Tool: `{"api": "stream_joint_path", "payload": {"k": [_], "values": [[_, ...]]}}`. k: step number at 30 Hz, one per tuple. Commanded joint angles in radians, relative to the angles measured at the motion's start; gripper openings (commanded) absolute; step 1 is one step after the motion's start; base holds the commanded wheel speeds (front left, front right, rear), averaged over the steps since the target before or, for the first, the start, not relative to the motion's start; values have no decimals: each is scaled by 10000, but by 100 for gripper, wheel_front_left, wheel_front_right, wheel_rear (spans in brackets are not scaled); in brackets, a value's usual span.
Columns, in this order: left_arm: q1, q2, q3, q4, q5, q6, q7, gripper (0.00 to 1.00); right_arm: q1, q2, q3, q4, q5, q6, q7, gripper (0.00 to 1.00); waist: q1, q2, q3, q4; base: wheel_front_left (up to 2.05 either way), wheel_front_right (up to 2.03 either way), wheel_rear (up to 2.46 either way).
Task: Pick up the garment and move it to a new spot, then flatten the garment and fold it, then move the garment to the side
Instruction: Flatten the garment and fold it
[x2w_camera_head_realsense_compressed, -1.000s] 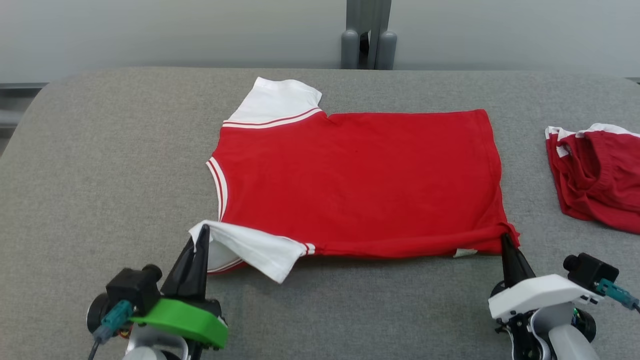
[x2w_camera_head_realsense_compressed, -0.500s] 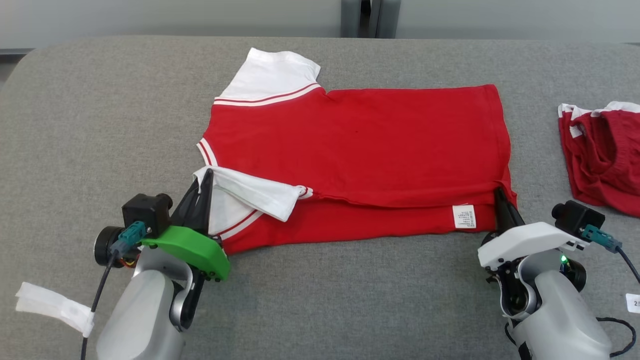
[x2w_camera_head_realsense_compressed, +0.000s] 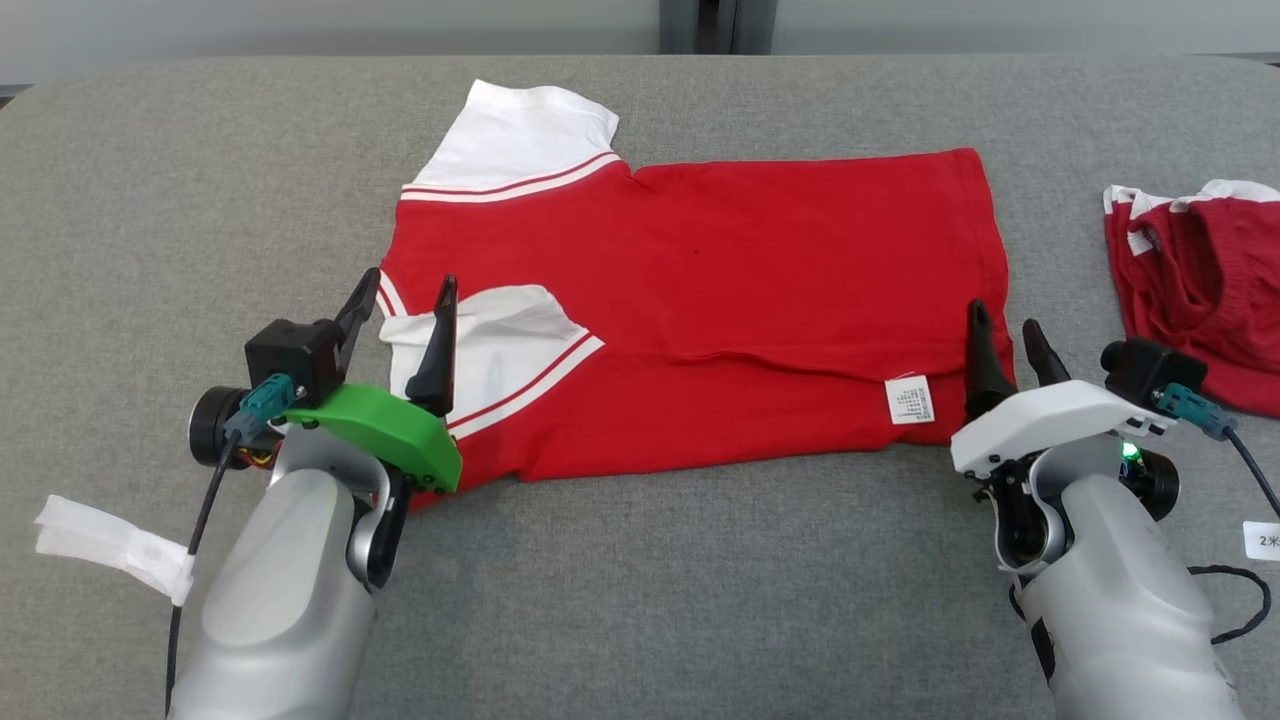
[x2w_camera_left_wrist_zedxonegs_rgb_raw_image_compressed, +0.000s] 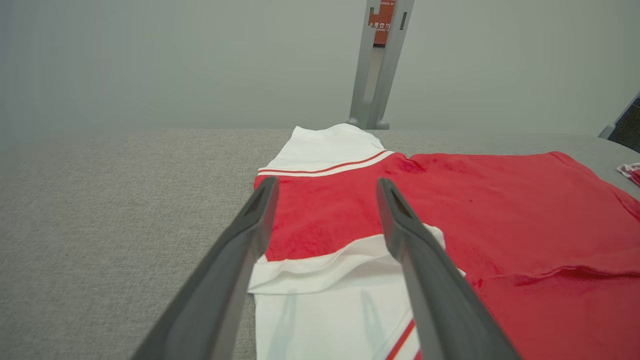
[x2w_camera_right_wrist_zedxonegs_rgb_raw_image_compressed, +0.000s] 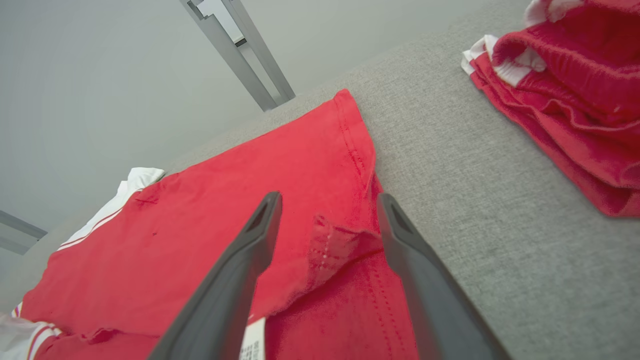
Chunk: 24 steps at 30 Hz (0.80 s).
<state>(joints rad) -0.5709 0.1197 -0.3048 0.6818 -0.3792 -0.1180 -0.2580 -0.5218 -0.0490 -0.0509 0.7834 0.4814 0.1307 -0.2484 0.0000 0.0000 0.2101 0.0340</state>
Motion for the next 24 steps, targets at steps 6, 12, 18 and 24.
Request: {"api": "stream_joint_path", "payload": {"k": [6,12,18,24], "values": [[294,145,413,-965,175,-52,-74,100,-98,-32,-427,-548,-1290,-2,-142,100,0,0,-122,37,0,0,0],[1274,462,621,-1771,180,-86,-78,100,596,-31,-806,-1733,-2403,-2,146,100,0,0,-460,142,0,0,0],[2518,742,692,-2170,-247,-52,436,100,1784,-31,-1122,-3224,-2936,-2,1054,100,0,0,-768,307,0,0,0],[3627,595,828,-2563,-950,147,1546,100,3010,-31,-1212,-4429,-2851,-2,1913,100,0,0,-889,414,0,0,0]]}}
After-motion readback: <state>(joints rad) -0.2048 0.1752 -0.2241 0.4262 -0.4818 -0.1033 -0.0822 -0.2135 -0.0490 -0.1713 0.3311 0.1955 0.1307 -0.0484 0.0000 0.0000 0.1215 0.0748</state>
